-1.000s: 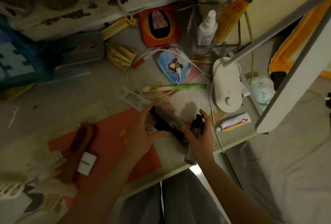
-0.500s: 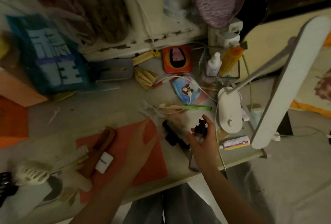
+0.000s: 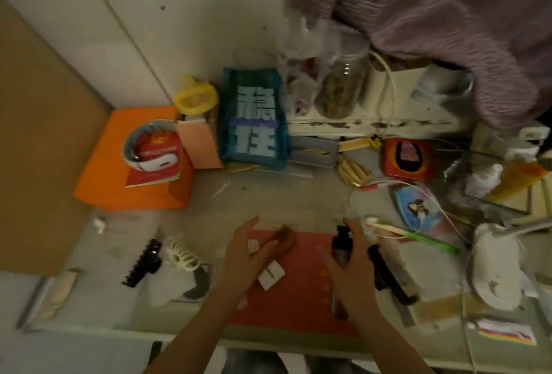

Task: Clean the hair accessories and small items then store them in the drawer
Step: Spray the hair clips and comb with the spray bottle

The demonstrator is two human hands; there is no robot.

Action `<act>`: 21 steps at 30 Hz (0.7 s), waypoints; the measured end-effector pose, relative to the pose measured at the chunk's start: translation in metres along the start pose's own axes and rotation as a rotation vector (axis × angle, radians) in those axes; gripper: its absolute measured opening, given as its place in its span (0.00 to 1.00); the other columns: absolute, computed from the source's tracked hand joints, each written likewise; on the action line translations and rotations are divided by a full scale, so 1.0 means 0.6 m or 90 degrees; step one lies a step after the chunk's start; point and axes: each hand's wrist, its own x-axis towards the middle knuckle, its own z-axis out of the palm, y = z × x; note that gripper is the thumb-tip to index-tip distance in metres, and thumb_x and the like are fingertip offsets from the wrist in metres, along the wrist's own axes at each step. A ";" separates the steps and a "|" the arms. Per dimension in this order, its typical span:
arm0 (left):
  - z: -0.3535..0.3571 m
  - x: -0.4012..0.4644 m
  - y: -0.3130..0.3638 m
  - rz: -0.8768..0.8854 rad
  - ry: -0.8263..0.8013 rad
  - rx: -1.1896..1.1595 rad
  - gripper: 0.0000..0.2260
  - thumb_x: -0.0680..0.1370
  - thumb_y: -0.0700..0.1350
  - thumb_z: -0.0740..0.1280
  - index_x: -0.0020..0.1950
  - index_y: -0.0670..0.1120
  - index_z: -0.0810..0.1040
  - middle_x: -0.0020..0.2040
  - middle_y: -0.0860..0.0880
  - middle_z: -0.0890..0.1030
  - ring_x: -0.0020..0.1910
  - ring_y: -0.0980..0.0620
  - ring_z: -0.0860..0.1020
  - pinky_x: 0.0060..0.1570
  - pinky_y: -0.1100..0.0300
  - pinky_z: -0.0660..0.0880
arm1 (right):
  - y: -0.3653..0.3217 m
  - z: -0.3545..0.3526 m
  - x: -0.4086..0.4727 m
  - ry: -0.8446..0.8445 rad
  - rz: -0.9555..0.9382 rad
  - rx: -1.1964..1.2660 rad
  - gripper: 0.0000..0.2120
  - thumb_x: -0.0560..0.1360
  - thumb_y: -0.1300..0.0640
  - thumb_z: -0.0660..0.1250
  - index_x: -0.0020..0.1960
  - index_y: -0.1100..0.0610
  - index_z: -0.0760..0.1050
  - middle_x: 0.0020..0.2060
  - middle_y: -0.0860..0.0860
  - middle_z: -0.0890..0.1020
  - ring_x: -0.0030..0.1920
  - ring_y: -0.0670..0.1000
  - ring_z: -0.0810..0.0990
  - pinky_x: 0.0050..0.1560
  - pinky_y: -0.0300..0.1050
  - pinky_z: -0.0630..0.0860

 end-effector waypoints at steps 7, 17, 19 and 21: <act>-0.133 0.041 -0.111 -0.015 -0.029 -0.016 0.27 0.74 0.51 0.70 0.71 0.52 0.65 0.70 0.54 0.67 0.66 0.57 0.65 0.64 0.59 0.64 | -0.037 0.158 -0.029 -0.011 0.015 0.021 0.29 0.73 0.60 0.72 0.68 0.45 0.64 0.60 0.50 0.76 0.60 0.52 0.76 0.61 0.49 0.73; -0.336 0.089 -0.276 -0.013 -0.106 0.037 0.29 0.70 0.52 0.75 0.68 0.52 0.70 0.64 0.54 0.74 0.61 0.55 0.74 0.61 0.53 0.74 | -0.062 0.375 -0.117 0.022 0.095 0.007 0.32 0.74 0.59 0.70 0.73 0.46 0.60 0.58 0.46 0.75 0.56 0.51 0.77 0.47 0.39 0.75; -0.346 0.099 -0.325 -0.012 -0.134 0.049 0.28 0.69 0.60 0.73 0.66 0.54 0.72 0.61 0.54 0.78 0.59 0.56 0.77 0.58 0.51 0.76 | -0.070 0.399 -0.133 0.033 0.100 -0.002 0.33 0.73 0.58 0.71 0.72 0.45 0.60 0.58 0.46 0.75 0.56 0.52 0.78 0.51 0.49 0.79; -0.352 0.105 -0.357 -0.011 -0.142 0.046 0.27 0.69 0.63 0.72 0.64 0.53 0.74 0.58 0.54 0.79 0.57 0.55 0.78 0.56 0.49 0.77 | -0.068 0.422 -0.143 0.025 0.100 -0.021 0.32 0.73 0.57 0.72 0.72 0.47 0.61 0.57 0.48 0.77 0.55 0.54 0.79 0.53 0.53 0.79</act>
